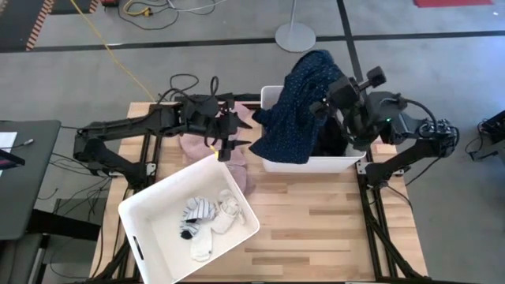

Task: Sort clothes
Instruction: Put the blue long sleeve polo into the top laundry bin

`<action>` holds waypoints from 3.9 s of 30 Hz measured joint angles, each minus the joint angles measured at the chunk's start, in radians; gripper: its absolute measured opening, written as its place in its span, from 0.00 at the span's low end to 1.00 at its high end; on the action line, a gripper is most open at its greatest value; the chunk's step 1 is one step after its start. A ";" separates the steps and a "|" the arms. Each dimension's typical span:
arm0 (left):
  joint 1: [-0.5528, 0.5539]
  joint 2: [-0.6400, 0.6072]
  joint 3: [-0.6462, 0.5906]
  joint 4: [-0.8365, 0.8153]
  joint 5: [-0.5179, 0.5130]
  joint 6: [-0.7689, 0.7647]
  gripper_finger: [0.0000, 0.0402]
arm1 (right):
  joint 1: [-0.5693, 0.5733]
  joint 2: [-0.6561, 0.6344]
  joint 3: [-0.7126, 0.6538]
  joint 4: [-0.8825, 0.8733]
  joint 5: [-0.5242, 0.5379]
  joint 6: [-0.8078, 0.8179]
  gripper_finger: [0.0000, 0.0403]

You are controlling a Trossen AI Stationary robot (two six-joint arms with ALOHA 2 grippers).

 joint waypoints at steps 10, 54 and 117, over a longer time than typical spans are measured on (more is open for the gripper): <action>-0.005 0.000 -0.007 -0.048 0.029 -0.051 0.53 | -0.083 0.012 0.000 -0.331 0.060 0.245 0.01; -0.011 0.000 -0.008 -0.209 0.073 -0.093 0.53 | -0.438 0.013 -0.365 -1.272 -0.597 1.471 0.59; -0.094 0.000 -0.008 -0.305 0.056 -0.081 0.53 | -0.529 0.252 -0.368 -0.520 -1.255 0.906 0.56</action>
